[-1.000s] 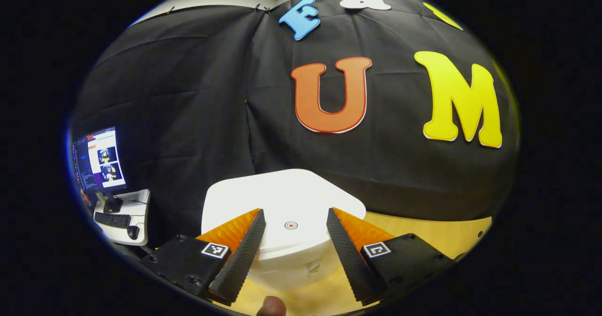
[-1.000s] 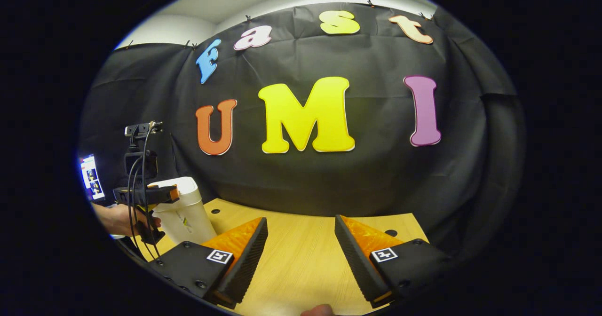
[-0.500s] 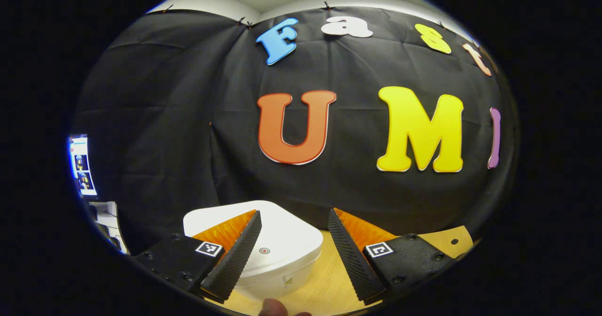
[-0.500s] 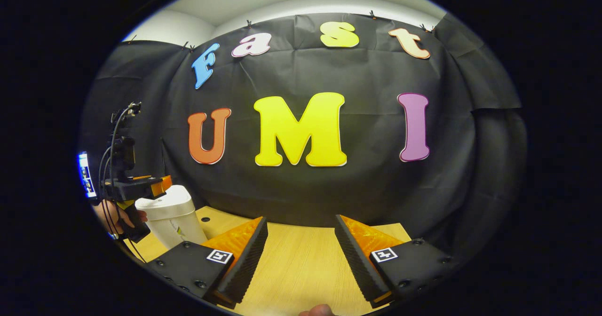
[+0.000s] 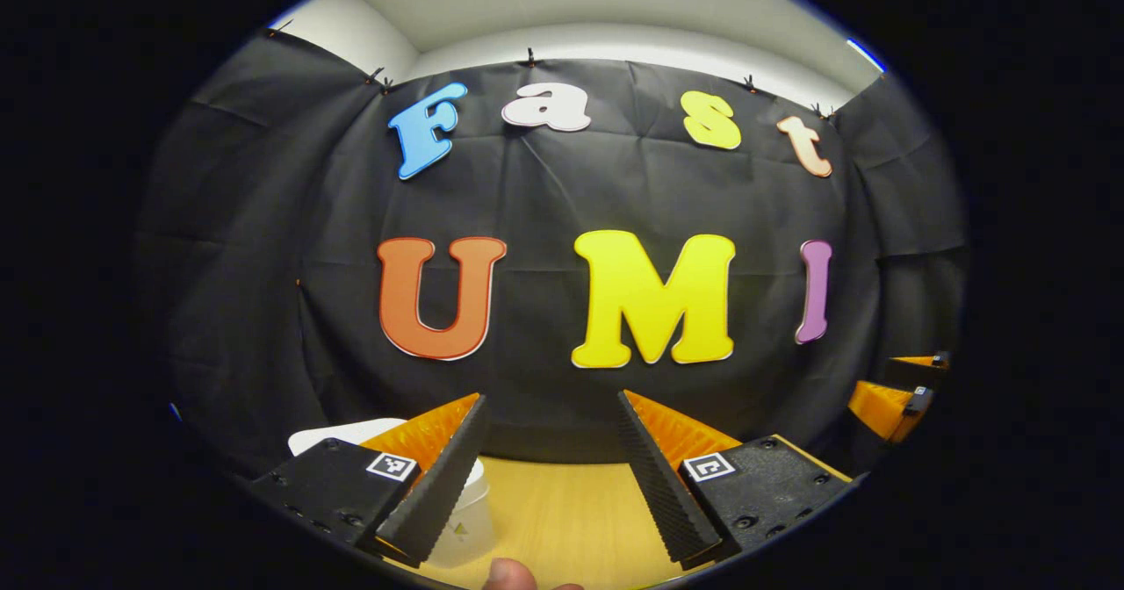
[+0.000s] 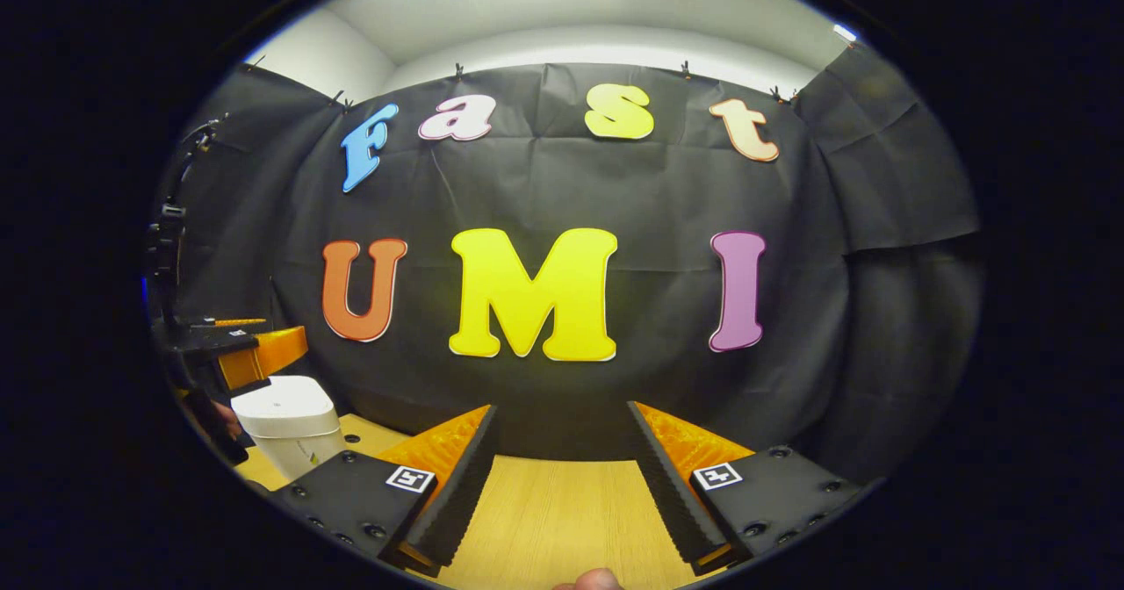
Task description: Press the lid of the desktop garbage bin to open it, pick up the crumpled paper on the desktop and throw it into the bin, then pick up the pop can on the desktop and drop it into the bin, and finally close the garbage bin lid.
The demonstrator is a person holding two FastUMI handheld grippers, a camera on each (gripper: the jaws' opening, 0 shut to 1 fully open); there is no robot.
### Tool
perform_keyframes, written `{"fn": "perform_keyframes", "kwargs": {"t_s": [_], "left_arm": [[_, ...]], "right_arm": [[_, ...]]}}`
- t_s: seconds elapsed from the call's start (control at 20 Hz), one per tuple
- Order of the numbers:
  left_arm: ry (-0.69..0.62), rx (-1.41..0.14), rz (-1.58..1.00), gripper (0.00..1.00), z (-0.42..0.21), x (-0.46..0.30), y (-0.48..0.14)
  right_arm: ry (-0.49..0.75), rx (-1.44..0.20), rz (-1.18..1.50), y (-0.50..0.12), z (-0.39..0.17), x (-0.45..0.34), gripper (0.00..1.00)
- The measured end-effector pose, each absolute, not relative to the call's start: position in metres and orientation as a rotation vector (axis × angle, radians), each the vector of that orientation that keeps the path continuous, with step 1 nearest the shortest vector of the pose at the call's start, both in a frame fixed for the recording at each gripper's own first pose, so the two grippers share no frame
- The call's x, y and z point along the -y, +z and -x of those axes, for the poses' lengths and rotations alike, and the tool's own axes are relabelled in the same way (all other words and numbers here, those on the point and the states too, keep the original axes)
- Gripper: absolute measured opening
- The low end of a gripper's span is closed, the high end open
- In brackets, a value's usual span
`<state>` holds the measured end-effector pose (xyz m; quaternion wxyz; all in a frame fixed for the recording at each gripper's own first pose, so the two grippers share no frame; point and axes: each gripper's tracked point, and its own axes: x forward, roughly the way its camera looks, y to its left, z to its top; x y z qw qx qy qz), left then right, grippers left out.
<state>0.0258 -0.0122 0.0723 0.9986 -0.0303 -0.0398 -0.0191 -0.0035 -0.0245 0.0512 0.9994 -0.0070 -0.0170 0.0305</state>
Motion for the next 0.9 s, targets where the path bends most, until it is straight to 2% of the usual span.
{"fn": "perform_keyframes", "kwargs": {"t_s": [0.35,0.9], "left_arm": [[-0.098,0.075,0.107,0.94,0.002,0.034,0.067],[-0.116,0.056,0.047,0.95,0.013,0.037,0.055]], "right_arm": [[0.029,0.069,0.017,0.060,0.014,0.019,0.91],[0.037,0.072,0.017,0.053,0.022,0.007,0.89]]}}
